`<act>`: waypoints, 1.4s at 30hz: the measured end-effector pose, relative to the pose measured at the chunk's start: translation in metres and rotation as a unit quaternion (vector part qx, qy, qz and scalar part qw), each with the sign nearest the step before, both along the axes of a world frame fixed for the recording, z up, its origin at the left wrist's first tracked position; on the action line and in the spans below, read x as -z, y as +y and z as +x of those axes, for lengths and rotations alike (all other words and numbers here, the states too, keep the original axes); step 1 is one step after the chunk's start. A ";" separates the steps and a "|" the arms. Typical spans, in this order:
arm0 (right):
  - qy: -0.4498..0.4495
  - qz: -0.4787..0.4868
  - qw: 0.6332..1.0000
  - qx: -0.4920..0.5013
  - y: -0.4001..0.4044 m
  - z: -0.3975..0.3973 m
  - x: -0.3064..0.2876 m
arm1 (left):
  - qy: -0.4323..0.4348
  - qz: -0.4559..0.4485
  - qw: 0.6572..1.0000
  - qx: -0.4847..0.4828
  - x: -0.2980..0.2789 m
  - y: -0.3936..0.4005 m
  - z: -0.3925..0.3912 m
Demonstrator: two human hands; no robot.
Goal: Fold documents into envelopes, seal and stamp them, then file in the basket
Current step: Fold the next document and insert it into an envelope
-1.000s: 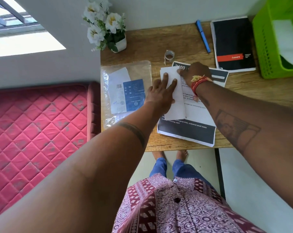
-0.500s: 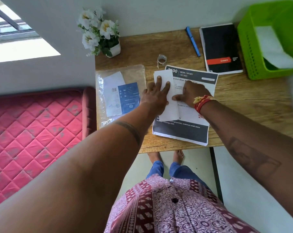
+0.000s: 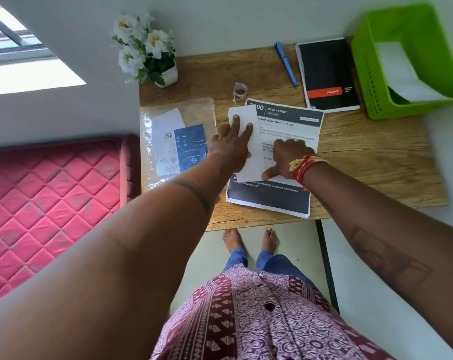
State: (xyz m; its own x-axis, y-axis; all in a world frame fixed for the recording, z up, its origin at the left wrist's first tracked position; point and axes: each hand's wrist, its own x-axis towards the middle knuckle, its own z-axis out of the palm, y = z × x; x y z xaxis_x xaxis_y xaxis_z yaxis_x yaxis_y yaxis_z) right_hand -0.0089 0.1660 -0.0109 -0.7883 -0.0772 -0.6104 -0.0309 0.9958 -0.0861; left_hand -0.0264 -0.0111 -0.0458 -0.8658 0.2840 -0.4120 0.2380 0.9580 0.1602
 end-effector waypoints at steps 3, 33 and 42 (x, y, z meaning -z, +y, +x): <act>0.001 0.002 1.000 -0.010 -0.001 0.005 -0.003 | 0.003 0.008 1.000 -0.006 -0.003 0.000 0.003; 0.111 -0.198 0.943 -0.245 -0.098 0.085 0.007 | 0.122 0.321 0.570 -0.746 -0.014 -0.072 0.181; 0.100 -0.169 0.942 -0.271 -0.099 0.084 0.009 | 0.027 0.213 0.655 -0.725 -0.014 -0.073 0.172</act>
